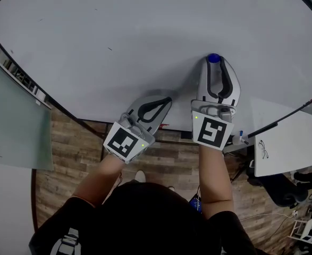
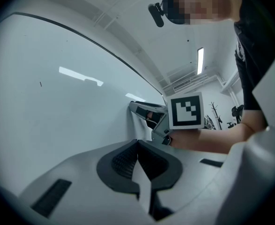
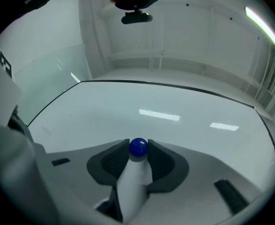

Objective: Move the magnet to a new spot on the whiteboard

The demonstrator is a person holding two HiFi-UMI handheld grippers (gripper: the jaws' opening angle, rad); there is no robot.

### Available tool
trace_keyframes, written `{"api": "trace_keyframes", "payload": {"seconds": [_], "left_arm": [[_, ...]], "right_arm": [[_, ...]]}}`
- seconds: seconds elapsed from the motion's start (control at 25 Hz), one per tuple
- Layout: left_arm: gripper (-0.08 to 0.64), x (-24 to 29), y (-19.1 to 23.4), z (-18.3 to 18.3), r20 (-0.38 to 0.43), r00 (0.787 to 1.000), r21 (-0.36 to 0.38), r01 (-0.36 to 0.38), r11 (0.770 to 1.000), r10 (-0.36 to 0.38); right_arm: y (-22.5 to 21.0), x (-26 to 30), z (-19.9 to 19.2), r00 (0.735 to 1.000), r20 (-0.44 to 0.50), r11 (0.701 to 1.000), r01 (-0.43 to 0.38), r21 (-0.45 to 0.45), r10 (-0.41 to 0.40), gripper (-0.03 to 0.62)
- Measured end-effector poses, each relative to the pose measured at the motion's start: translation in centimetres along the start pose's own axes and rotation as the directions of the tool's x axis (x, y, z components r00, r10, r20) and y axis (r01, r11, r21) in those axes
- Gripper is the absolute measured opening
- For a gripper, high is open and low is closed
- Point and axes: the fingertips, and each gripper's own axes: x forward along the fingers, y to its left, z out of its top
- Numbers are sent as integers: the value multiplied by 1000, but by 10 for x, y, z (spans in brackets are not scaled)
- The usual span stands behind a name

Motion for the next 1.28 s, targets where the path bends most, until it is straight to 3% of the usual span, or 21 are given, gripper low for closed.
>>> {"api": "trace_keyframes", "payload": {"seconds": [0.28, 0.52, 0.96, 1.28], "left_arm": [[5, -4, 2, -10, -42, 999, 12, -3, 1000, 4], [5, -3, 0, -2, -23, 1000, 19, -6, 1000, 6], [5, -1, -17, 7, 9, 1000, 33, -12, 999, 12], [5, -1, -33, 0, -8, 1000, 31, -7, 999, 7]], "right_arm": [[-6, -11, 14, 999, 33, 1000, -10, 25, 9, 117], [-6, -29, 22, 999, 35, 998, -43, 36, 42, 117], [-7, -72, 8, 994, -23, 990, -102, 102, 105, 118], [0, -112, -14, 978, -93, 967, -166, 192, 186, 118]]}}
